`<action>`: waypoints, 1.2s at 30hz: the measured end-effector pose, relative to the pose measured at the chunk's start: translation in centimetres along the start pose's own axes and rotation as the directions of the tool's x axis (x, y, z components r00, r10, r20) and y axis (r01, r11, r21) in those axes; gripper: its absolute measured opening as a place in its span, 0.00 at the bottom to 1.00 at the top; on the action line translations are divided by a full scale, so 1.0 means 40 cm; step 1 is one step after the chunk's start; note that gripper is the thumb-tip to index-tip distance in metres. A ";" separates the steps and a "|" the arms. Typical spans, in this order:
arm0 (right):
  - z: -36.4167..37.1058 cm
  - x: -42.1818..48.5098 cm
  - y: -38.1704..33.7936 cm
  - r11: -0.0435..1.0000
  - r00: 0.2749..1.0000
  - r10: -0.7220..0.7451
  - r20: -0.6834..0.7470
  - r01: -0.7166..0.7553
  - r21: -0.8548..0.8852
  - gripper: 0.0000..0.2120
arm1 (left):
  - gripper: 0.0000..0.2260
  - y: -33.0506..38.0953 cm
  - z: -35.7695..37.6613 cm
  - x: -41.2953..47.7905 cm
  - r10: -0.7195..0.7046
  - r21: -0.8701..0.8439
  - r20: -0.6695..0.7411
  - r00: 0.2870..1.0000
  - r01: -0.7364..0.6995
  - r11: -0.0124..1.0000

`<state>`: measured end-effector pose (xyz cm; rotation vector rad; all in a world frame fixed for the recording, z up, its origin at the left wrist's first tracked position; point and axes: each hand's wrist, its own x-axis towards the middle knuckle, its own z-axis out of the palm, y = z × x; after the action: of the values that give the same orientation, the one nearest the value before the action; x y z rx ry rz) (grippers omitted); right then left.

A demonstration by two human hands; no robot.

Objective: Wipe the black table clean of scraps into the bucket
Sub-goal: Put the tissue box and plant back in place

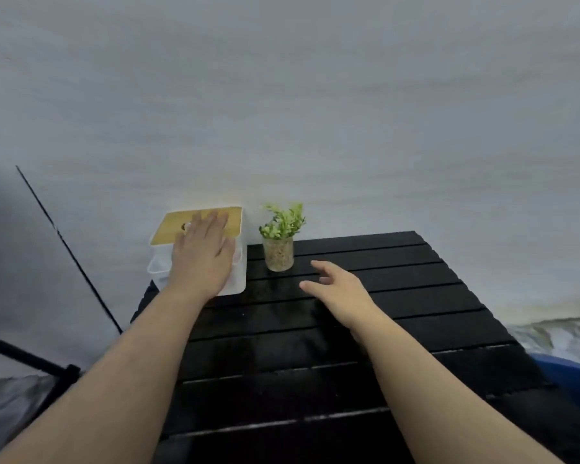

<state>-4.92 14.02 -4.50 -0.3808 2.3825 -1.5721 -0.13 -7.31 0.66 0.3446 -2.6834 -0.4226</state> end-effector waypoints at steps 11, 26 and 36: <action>0.153 0.291 -0.007 0.973 0.995 -0.035 -0.089 0.055 0.225 0.38 | 0.20 -0.101 0.131 0.076 0.045 0.198 -0.045 0.998 -0.036 0.979; -0.244 0.307 0.100 0.981 0.824 0.120 -0.554 -0.011 0.195 0.26 | 0.28 -0.095 0.124 0.075 -0.021 0.149 0.007 1.000 0.020 0.989; -0.234 0.252 0.139 0.946 0.749 0.227 -0.622 -0.018 0.324 0.32 | 0.22 -0.084 0.124 0.084 -0.034 0.119 0.045 0.998 0.028 0.992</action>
<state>-18.07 20.53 -6.79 0.4775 2.4669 -2.2305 -4.62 -10.22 -3.66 0.4164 -2.7587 -0.2840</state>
